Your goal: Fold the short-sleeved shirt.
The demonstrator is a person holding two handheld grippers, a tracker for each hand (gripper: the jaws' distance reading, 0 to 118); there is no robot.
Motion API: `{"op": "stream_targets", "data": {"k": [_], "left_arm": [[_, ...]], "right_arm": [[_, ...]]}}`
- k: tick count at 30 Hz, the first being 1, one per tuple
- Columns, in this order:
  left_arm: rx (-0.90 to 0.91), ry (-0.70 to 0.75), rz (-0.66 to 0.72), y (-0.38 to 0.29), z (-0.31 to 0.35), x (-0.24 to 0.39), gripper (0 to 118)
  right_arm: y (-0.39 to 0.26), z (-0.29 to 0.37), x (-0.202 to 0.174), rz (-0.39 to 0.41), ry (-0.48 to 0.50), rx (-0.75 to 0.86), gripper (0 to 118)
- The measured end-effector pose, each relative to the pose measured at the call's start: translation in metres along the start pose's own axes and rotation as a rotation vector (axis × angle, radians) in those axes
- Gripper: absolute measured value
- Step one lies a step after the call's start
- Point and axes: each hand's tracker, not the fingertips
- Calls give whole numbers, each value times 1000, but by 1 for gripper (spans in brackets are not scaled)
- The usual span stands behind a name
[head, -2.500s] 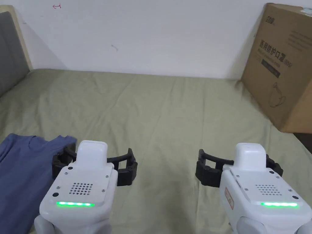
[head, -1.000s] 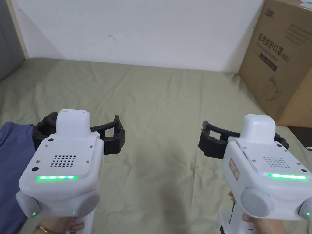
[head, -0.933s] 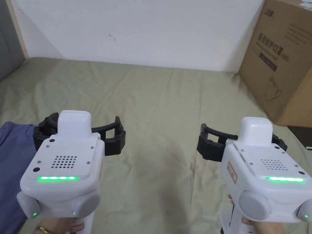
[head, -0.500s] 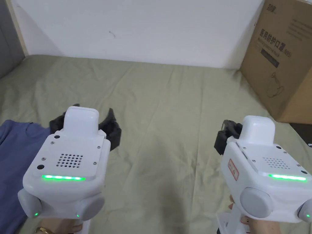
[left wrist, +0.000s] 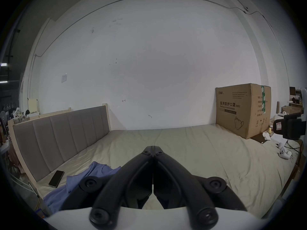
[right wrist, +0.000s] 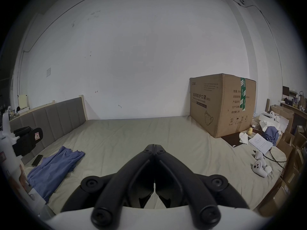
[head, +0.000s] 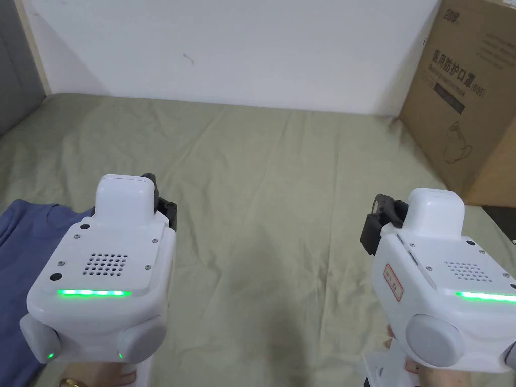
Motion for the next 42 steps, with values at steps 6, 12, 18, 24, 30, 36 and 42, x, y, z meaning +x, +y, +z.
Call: {"op": "stream_targets", "data": {"k": [6, 12, 18, 24, 30, 36, 42], "left_arm": [[-5, -16, -14, 1, 0, 4, 0], [-7, -27, -22, 1, 0, 7, 0], [-16, -22, -9, 0, 1, 5, 0], [-15, 24, 0, 1, 7, -13, 0], [-4, 133, -12, 4, 24, -49, 0], [-5, 268, 5, 5, 51, -97, 0], [-18, 404, 12, 3, 84, -139, 0]], "right_arm": [[0, 0, -1, 0, 1, 2, 0], [2, 1, -1, 4, 5, 4, 0], [3, -1, -3, 22, 17, 0, 0], [11, -4, -22, 50, 70, 13, 0], [14, -14, -67, 70, 212, 23, 0], [16, -15, -125, 91, 366, 27, 0], [18, -15, -174, 106, 498, 26, 0]]}}
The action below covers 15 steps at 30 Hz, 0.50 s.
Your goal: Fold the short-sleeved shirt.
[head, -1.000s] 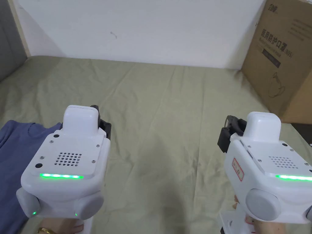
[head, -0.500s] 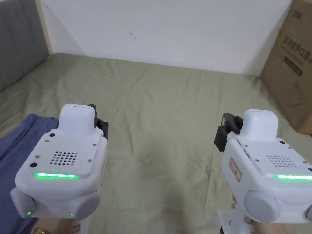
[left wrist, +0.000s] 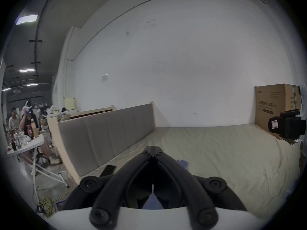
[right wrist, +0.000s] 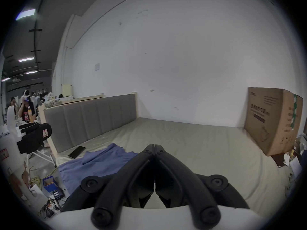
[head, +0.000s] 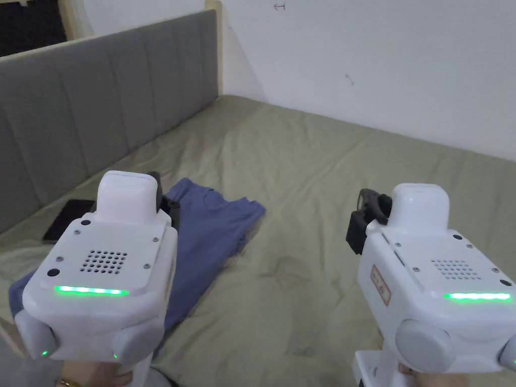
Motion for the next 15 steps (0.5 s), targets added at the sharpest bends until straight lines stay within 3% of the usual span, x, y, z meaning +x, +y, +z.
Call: {"op": "stream_targets", "data": {"k": [7, 15], "left_arm": [[-25, 102, 21, -9, 11, -38, 0], [-58, 124, 41, -15, -10, -51, 3]], "right_arm": [[0, -16, -36, 27, 103, -5, 0], [-4, -25, -41, 21, 141, -21, 0]]}}
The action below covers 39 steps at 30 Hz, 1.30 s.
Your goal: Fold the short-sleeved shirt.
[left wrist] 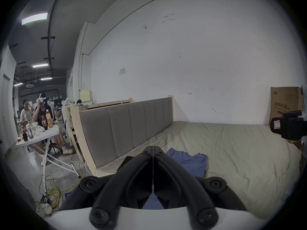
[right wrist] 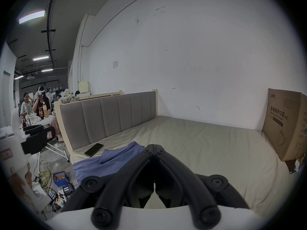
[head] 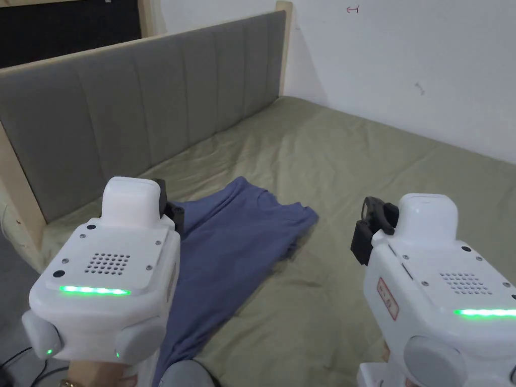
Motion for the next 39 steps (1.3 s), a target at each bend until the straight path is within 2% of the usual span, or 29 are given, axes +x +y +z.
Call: {"op": "stream_targets", "data": {"k": [1, 3, 4, 5, 6, 7, 8, 11, 15, 18, 21, 25, 26, 27, 28, 29, 30, 31, 36, 39], "left_arm": [[-10, 1, 4, 1, -9, 0, 11], [-88, -69, 31, 6, -35, 1, 40], [-121, -84, 35, 8, -49, 2, 63], [-165, -104, 35, 10, -68, 3, 95], [-208, -139, 37, 14, -85, 8, 111], [-239, -173, 33, 14, -102, 11, 118], [-261, -204, 40, 12, -121, 15, 118], [-397, -265, 64, 7, -172, 35, 118], [-587, -247, 79, -28, -256, 64, 118], [-739, -225, -30, -62, -306, 88, 118], [-835, -242, -116, -93, -337, 107, 118], [-952, -284, -105, -116, -347, 128, 116], [-975, -286, -127, -119, -350, 130, 106], [-983, -297, -148, -122, -350, 133, 83], [-976, -307, -138, -124, -349, 135, 53], [-984, -319, -144, -127, -350, 137, 28], [-960, -291, -49, -124, -348, 133, 15], [-952, -268, -40, -125, -347, 134, 7], [-936, -234, 86, -115, -336, 121, 6], [-876, -239, 84, -92, -317, 113, 6]], "right_arm": [[0, -1, 2, 2, -1, -2, 0], [-1, -3, 6, 6, -5, -6, 0], [-1, -5, 8, 5, -5, -7, 0], [-2, -6, 11, 3, -3, -9, 0], [-2, -8, 14, 4, -6, -14, 0], [-2, -11, 17, 8, -9, -18, 0], [-2, -14, 20, 19, -13, -28, 0], [-6, -24, 29, 34, -31, -44, 0], [-13, -46, 42, 5, -55, -84, 0], [-23, -65, 52, -38, -70, -121, 0], [-37, -80, 59, -45, -82, -162, 0], [-60, -95, 68, -57, -89, -232, 0], [-66, -98, 70, -55, -89, -257, 0], [-71, -100, 73, -56, -88, -273, 0], [-76, -101, 75, -58, -90, -285, 0], [-80, -102, 77, -61, -93, -301, 0], [-83, -102, 79, -64, -97, -312, 0], [-85, -100, 80, -70, -100, -316, 0], [-82, -82, 84, -90, -120, -320, 0], [-74, -66, 85, -87, -134, -299, 0]]}}
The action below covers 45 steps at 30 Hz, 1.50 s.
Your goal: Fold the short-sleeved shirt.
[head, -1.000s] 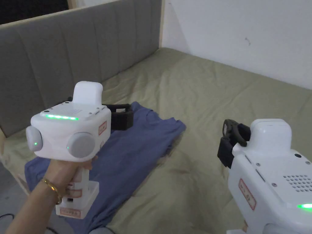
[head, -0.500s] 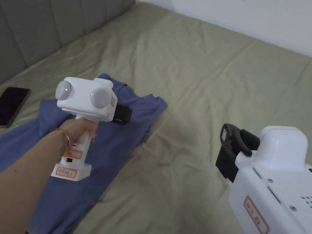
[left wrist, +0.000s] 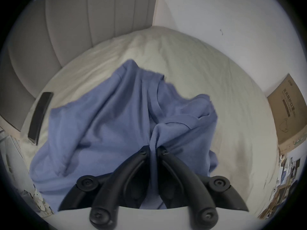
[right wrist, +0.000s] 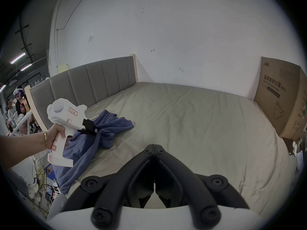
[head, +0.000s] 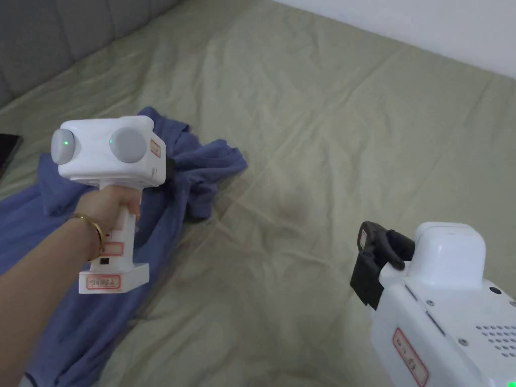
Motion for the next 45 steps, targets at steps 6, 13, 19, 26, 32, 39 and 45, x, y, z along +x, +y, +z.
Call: {"op": "stream_targets", "data": {"k": [6, 13, 19, 26, 32, 39, 45], "left_arm": [[215, 5, -53, -4, 93, 1, 6], [409, -70, 47, 8, 211, -25, 6], [684, -180, -28, 18, 328, -11, 6], [929, -339, -148, 43, 449, 67, 5], [931, -492, -201, 69, 482, 148, 5], [788, -634, -246, 74, 439, 237, 5], [584, -590, -403, 41, 342, 299, 5]], "right_arm": [[4, 48, 0, -14, -13, 60, 0], [2, 104, 2, -3, -41, 133, 0], [5, 148, 9, -7, -81, 203, 0], [11, 194, 34, -62, -157, 288, 0], [16, 234, 66, -92, -255, 319, 0], [8, 280, 101, -117, -398, 352, 0], [-14, 301, 120, -152, -495, 324, 0]]}}
